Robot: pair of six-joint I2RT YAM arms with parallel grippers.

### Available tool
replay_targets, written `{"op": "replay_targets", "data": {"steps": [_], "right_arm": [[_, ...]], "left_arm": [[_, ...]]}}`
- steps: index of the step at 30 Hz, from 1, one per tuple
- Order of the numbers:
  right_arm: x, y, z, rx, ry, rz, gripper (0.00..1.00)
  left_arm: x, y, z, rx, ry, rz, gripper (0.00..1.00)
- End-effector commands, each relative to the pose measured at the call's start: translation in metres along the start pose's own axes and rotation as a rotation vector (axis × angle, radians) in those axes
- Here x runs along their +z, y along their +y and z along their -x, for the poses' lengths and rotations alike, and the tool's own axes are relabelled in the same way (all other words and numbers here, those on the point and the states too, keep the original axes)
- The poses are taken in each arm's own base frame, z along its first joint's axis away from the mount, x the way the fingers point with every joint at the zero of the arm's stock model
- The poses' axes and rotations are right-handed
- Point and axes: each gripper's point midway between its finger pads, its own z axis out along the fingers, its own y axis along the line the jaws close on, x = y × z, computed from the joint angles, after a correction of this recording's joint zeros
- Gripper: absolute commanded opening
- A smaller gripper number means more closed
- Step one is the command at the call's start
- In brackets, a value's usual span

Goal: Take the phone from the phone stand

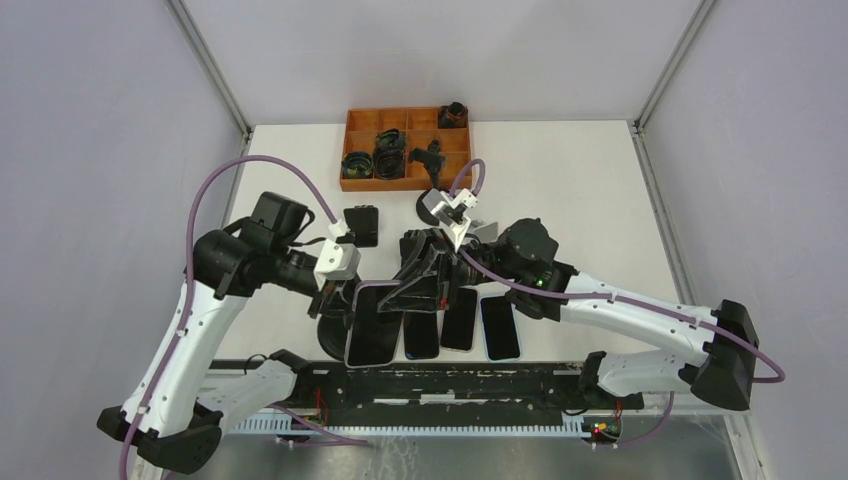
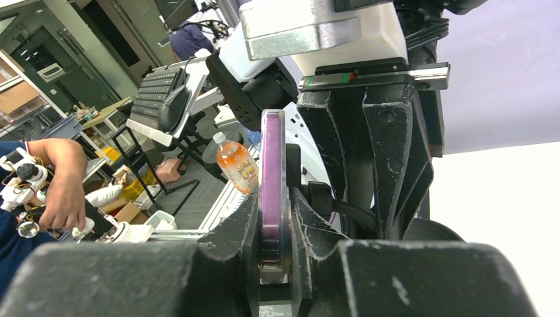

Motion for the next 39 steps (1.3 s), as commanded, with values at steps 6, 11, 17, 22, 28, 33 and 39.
{"op": "replay_targets", "data": {"steps": [6,11,17,22,28,33,39], "right_arm": [[0.005,0.039,0.106,-0.215,-0.256,0.062,0.01],[-0.001,0.045,0.123,-0.23,-0.323,0.072,0.0],[-0.014,0.048,0.138,-0.232,-0.431,0.084,0.0],[-0.029,0.057,0.155,-0.252,-0.532,0.107,0.0],[-0.038,0.055,0.164,-0.275,-0.576,0.083,0.0],[-0.046,0.057,0.174,-0.305,-0.608,0.072,0.0],[-0.047,0.057,0.178,-0.313,-0.609,0.071,0.0]], "left_arm": [[0.001,-0.009,-0.005,0.065,-0.014,-0.011,0.02],[0.002,-0.013,-0.017,0.068,0.017,-0.017,0.02],[0.002,-0.012,-0.026,0.082,0.041,-0.008,0.02],[0.002,-0.013,-0.027,0.09,0.044,-0.005,0.02],[0.002,-0.014,-0.027,0.09,0.04,-0.007,0.02],[0.002,-0.014,-0.029,0.09,0.041,-0.007,0.02],[0.002,-0.015,-0.028,0.092,0.041,-0.006,0.02]]}}
